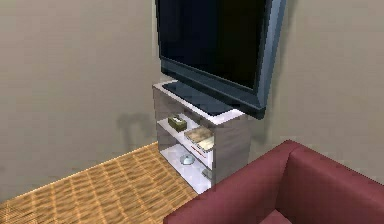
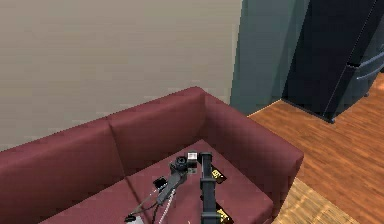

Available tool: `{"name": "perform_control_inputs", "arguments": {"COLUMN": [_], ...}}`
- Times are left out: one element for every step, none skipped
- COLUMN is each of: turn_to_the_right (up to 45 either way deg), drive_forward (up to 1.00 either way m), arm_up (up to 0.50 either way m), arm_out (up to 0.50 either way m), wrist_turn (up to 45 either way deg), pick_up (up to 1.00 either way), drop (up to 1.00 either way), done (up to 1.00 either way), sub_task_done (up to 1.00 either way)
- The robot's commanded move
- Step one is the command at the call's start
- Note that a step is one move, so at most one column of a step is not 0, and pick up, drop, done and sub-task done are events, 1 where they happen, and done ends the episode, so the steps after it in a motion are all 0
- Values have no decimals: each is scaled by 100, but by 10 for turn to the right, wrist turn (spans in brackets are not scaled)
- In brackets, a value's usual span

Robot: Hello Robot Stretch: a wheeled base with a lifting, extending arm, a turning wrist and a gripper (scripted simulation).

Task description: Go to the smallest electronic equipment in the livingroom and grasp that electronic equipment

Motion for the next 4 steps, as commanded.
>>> {"name": "perform_control_inputs", "arguments": {"turn_to_the_right": [0,0,0,0], "drive_forward": [0,0,0,0], "arm_up": [0,0,0,-30], "arm_out": [0,0,0,0], "wrist_turn": [450,450,90,0], "pick_up": [0,0,0,0], "drop": [0,0,0,0], "done": [0,0,0,0], "sub_task_done": [0,0,0,0]}}
